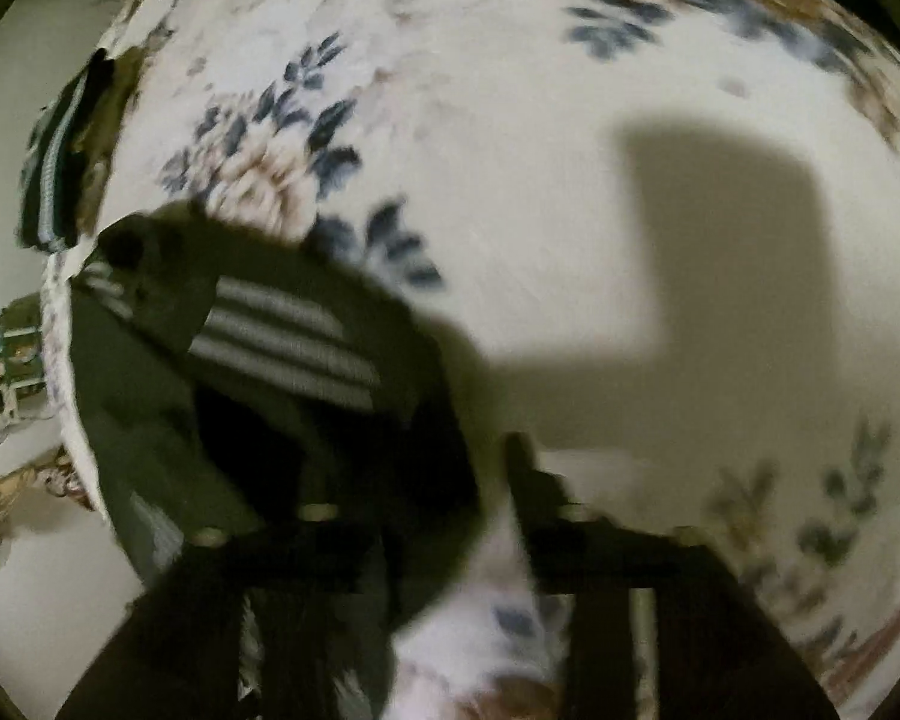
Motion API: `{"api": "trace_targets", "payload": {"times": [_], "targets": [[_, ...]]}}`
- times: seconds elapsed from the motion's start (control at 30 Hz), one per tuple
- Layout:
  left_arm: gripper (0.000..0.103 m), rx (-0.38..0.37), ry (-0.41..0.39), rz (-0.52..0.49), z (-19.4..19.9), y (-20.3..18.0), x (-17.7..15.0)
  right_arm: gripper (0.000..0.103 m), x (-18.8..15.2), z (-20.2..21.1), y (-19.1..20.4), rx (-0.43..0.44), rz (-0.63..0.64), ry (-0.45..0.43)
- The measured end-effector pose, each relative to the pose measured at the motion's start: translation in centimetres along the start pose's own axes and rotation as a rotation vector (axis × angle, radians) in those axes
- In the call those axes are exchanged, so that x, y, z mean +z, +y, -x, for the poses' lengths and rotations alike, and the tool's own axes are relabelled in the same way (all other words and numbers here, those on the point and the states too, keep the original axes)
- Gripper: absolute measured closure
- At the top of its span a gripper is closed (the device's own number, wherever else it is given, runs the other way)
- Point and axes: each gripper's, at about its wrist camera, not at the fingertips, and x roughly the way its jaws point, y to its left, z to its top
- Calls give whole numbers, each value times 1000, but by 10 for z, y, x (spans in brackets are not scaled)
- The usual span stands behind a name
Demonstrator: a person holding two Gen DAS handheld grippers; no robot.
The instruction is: Fold small clothes
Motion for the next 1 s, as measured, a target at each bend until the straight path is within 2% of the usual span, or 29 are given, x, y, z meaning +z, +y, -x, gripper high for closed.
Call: {"api": "trace_targets", "payload": {"times": [0.07, 0.17, 0.23, 0.37, 0.43, 0.47, 0.5, 0.53, 0.57, 0.67, 0.73, 0.77, 0.8, 0.93, 1.0], "targets": [[0, -41, 51, -54, 3, -13, -21, 54, -25, 13, -22, 33, -44, 27], [0, -61, 98, -133, -1, -34, -50, 54, -62, 36, -70, 69, -120, 45], [0, -62, 131, -190, -16, -50, -68, 54, -72, 35, -85, 93, -163, 33], [3, -17, 176, -241, -58, -71, -87, 54, -76, 20, -107, 234, -267, -9], [32, 12, 167, -254, -73, -76, -89, 54, -66, 11, -110, 337, -292, -53], [37, 27, 156, -268, -75, -79, -89, 54, -60, 6, -108, 382, -301, -67], [57, 27, 135, -274, -72, -80, -88, 54, -51, -2, -105, 427, -313, -78], [89, 25, 106, -271, -65, -80, -87, 54, -43, -10, -102, 457, -330, -85], [99, 24, 91, -267, -59, -79, -86, 54, -35, -20, -99, 461, -343, -83], [99, -19, 53, -232, -36, -69, -82, 54, -20, -47, -87, 486, -365, -32], [99, -36, 33, -223, -21, -64, -79, 57, -16, -55, -70, 463, -336, -33], [99, -49, 24, -216, -12, -61, -76, 85, -16, -54, -62, 429, -313, -41], [99, -59, 18, -212, -4, -58, -74, 92, -17, -51, -52, 402, -290, -38], [99, -105, -27, -157, 37, -31, -55, 93, -18, -17, -16, 309, -199, -69], [99, -132, -44, -101, 56, -4, -42, 94, -17, 9, 2, 276, -167, -84]]}}
